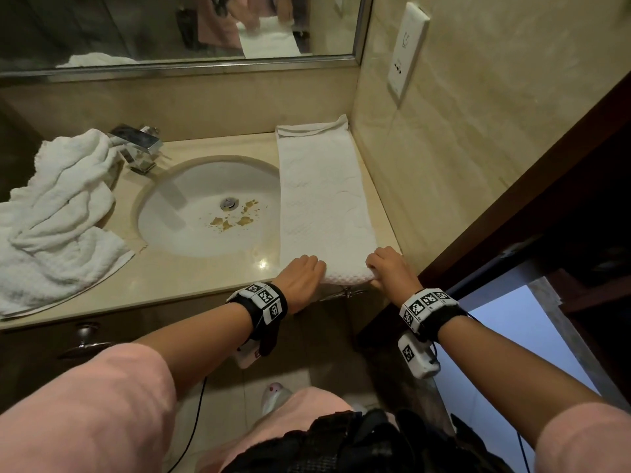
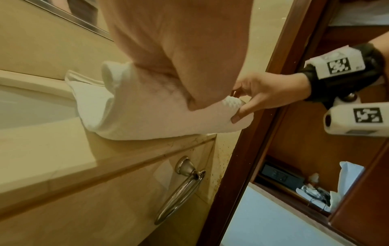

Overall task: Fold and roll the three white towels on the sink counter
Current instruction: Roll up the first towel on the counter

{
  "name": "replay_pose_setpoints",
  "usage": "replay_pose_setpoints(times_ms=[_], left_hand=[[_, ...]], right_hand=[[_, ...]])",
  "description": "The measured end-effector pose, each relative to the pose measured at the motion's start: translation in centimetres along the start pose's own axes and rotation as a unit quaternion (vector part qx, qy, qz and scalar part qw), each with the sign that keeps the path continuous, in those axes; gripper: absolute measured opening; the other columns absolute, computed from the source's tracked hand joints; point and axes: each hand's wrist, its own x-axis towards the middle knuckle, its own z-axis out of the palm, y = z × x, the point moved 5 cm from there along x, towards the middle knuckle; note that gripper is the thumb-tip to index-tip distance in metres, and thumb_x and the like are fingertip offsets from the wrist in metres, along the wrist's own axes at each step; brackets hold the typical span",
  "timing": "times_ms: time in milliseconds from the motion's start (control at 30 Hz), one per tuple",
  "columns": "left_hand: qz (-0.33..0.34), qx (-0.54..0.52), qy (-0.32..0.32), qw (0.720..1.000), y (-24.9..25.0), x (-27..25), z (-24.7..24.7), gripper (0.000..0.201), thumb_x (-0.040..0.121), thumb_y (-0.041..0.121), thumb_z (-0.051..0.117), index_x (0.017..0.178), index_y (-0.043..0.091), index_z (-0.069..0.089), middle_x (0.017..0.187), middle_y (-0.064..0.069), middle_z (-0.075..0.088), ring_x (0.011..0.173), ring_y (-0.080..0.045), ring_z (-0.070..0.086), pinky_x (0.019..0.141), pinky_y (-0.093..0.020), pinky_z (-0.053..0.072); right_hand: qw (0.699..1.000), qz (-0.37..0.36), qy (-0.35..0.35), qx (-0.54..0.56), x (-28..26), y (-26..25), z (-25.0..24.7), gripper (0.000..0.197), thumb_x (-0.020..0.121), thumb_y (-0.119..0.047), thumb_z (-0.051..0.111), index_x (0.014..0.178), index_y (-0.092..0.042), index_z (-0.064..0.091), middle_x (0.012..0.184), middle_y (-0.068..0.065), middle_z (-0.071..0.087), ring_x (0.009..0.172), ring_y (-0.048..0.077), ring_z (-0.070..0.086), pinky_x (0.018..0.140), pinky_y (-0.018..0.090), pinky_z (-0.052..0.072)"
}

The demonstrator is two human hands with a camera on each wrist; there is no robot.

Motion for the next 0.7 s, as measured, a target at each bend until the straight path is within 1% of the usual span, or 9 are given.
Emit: replay_pose_setpoints(times_ms=[33, 100, 133, 267, 333, 400, 500, 567, 700], left_hand=[[0.0, 0.0, -0.011, 1.0, 0.2, 0.1, 0.1, 0.012, 0.093, 0.015, 0.041, 0.101, 0.009, 0.046, 0.099, -0.009, 0.05, 0.075, -0.02, 0.035, 0.066, -0.03, 0.027], [-0.009, 0.014, -0.039, 0.999, 0.2, 0.5, 0.3, 0.031, 0.093, 0.032, 0.052, 0.11, 0.008, 0.044, 0.108, -0.008, 0.045, 0.077, -0.022, 0.043, 0.063, -0.032, 0.033], [-0.018, 0.027, -0.048, 0.998, 0.2, 0.8, 0.4, 0.04, 0.091, 0.035, 0.058, 0.115, 0.008, 0.042, 0.113, -0.009, 0.041, 0.076, -0.022, 0.044, 0.06, -0.033, 0.036], [-0.026, 0.032, -0.047, 0.998, 0.4, 1.6, 0.2, 0.037, 0.094, 0.016, 0.05, 0.128, 0.01, 0.035, 0.118, -0.013, 0.039, 0.071, -0.023, 0.042, 0.055, -0.033, 0.036], [-0.007, 0.019, -0.066, 0.998, 0.6, 1.8, 0.3, 0.041, 0.095, 0.026, 0.05, 0.132, 0.014, 0.036, 0.113, -0.013, 0.044, 0.078, -0.027, 0.05, 0.06, -0.036, 0.04], [-0.016, -0.012, -0.09, 0.996, 0.4, 2.1, 0.4, 0.044, 0.094, 0.037, 0.051, 0.131, 0.018, 0.039, 0.11, -0.014, 0.05, 0.092, -0.032, 0.056, 0.072, -0.038, 0.045], [-0.053, -0.044, -0.16, 0.985, -0.5, 3.1, 1.0, 0.043, 0.094, 0.043, 0.051, 0.128, 0.018, 0.04, 0.109, -0.015, 0.058, 0.108, -0.03, 0.048, 0.082, -0.039, 0.043], [-0.057, -0.063, -0.188, 0.978, -1.1, 3.7, 1.2, 0.044, 0.093, 0.045, 0.052, 0.127, 0.018, 0.042, 0.109, -0.015, 0.061, 0.11, -0.03, 0.047, 0.085, -0.04, 0.043], [-0.055, -0.088, -0.221, 0.97, -2.0, 4.2, 1.2, 0.049, 0.091, 0.046, 0.057, 0.127, 0.017, 0.041, 0.112, -0.013, 0.06, 0.104, -0.032, 0.056, 0.087, -0.04, 0.047]], right_hand=[[1.0, 0.016, -0.018, 0.001, 0.1, 0.3, 0.3, 0.027, 0.072, -0.013, 0.079, 0.09, -0.011, 0.058, 0.092, 0.003, 0.056, 0.086, 0.02, 0.049, 0.072, 0.032, 0.042], [0.997, 0.052, -0.049, 0.031, 0.5, 0.9, 0.8, 0.026, 0.077, -0.021, 0.077, 0.096, -0.012, 0.062, 0.095, 0.003, 0.06, 0.089, 0.019, 0.053, 0.077, 0.03, 0.045], [0.995, 0.064, -0.058, 0.051, 0.7, 1.2, 0.8, 0.027, 0.076, -0.023, 0.078, 0.097, -0.012, 0.065, 0.094, 0.002, 0.062, 0.087, 0.019, 0.056, 0.075, 0.029, 0.046], [0.988, 0.077, -0.11, 0.077, 1.5, 2.0, 0.7, 0.024, 0.074, -0.024, 0.079, 0.093, -0.014, 0.068, 0.084, 0.0, 0.064, 0.078, 0.015, 0.056, 0.067, 0.025, 0.04], [0.987, 0.078, -0.124, 0.069, 1.7, 1.9, 0.7, 0.022, 0.077, -0.021, 0.075, 0.097, -0.015, 0.067, 0.09, 0.002, 0.066, 0.084, 0.018, 0.059, 0.071, 0.029, 0.046], [0.989, 0.072, -0.12, 0.043, 1.7, 1.4, 1.1, 0.025, 0.083, -0.013, 0.066, 0.108, -0.014, 0.062, 0.105, 0.007, 0.065, 0.096, 0.022, 0.06, 0.082, 0.033, 0.048], [0.991, 0.079, -0.1, 0.049, 1.1, 0.0, 2.3, 0.04, 0.083, 0.003, 0.055, 0.12, -0.009, 0.05, 0.116, 0.011, 0.056, 0.107, 0.029, 0.054, 0.09, 0.038, 0.046], [0.99, 0.078, -0.09, 0.078, 0.6, -0.8, 3.2, 0.044, 0.082, 0.004, 0.051, 0.124, -0.008, 0.044, 0.122, 0.012, 0.049, 0.11, 0.03, 0.048, 0.091, 0.037, 0.041], [0.991, 0.073, -0.088, 0.063, 0.6, -1.2, 4.4, 0.048, 0.083, -0.009, 0.053, 0.128, -0.009, 0.037, 0.127, 0.009, 0.039, 0.113, 0.026, 0.038, 0.092, 0.032, 0.03]])
